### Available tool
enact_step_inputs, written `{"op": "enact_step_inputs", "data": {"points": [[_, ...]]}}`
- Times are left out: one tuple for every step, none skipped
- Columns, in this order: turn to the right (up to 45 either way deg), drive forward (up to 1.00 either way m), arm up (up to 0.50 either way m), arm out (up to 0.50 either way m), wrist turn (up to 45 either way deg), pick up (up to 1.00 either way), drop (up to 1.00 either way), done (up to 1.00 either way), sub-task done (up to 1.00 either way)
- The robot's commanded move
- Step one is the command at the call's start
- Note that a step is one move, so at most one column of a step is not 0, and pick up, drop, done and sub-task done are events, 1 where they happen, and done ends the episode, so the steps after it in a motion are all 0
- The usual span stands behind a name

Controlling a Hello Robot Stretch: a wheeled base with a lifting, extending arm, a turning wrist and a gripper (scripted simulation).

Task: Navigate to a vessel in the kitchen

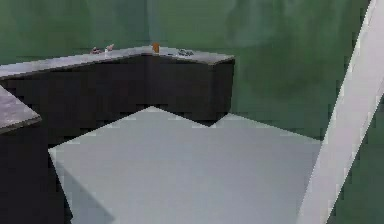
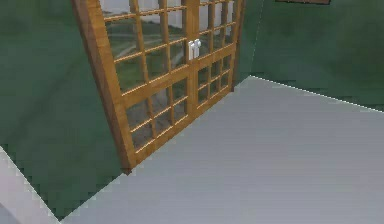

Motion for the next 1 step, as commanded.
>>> {"op": "enact_step_inputs", "data": {"points": [[-3.0,0.0,0.0,0.0,0.0,0.0,0.0,0.0,0.0]]}}
